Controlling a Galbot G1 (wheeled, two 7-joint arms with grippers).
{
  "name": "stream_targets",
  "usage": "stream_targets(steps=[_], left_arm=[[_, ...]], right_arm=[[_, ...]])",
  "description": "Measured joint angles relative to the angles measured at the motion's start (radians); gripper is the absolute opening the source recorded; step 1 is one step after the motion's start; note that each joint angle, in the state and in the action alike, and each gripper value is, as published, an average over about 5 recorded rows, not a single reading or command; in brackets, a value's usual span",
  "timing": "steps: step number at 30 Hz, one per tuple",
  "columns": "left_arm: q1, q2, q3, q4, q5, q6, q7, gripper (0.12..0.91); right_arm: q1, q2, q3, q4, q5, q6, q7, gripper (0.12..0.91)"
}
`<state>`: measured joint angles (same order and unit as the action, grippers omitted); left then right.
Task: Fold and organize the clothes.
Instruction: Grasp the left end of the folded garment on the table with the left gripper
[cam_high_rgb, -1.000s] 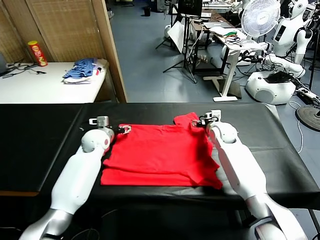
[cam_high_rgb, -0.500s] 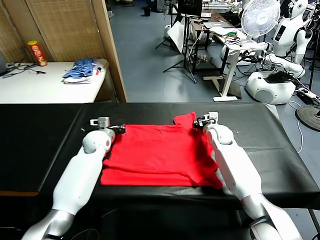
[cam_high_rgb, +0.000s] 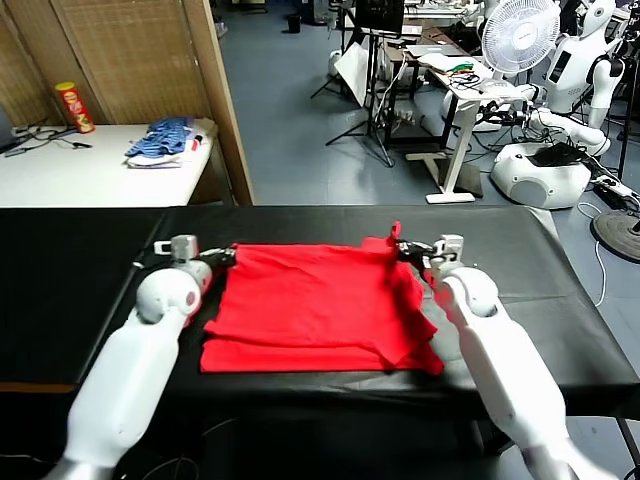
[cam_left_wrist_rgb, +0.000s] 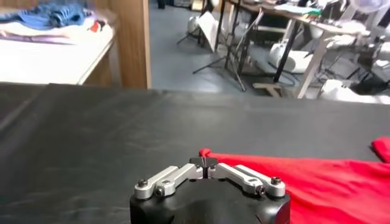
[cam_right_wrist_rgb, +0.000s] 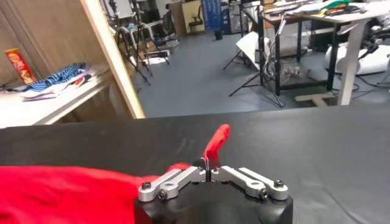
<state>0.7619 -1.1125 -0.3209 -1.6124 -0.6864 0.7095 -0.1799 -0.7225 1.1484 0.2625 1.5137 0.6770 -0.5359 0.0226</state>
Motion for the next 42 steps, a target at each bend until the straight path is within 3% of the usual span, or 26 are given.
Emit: stream_targets(steps=[10, 19, 32, 35, 37, 42], left_arm=[[0.185, 0.103, -0.063, -0.235, -0.008, 0.026, -0.021, 0.128], [0.336, 0.135, -0.098, -0.375, 0.051, 0.027, -0.027, 0.128], [0.498, 0.121, -0.132, -0.459, 0.143, 0.027, -0.024, 0.128], [0.522, 0.115, -0.132, -0.474, 0.144, 0.027, -0.024, 0.135], [0.535, 0.114, -0.133, -0.485, 0.144, 0.027, -0.025, 0.182], [0.555, 0.119, -0.149, -0.515, 0.128, 0.027, -0.023, 0.447]], right_arm=[[-0.165, -0.105, 0.028, 0.228, 0.020, -0.058, 0.069, 0.122], [-0.287, -0.143, 0.038, 0.372, 0.013, -0.177, 0.123, 0.122], [-0.401, -0.161, 0.054, 0.474, -0.009, -0.200, 0.124, 0.129], [-0.417, -0.166, 0.066, 0.489, -0.006, -0.201, 0.118, 0.215], [-0.428, -0.172, 0.079, 0.502, -0.003, -0.201, 0.113, 0.327], [-0.443, -0.182, 0.130, 0.528, 0.029, -0.201, 0.106, 0.595]])
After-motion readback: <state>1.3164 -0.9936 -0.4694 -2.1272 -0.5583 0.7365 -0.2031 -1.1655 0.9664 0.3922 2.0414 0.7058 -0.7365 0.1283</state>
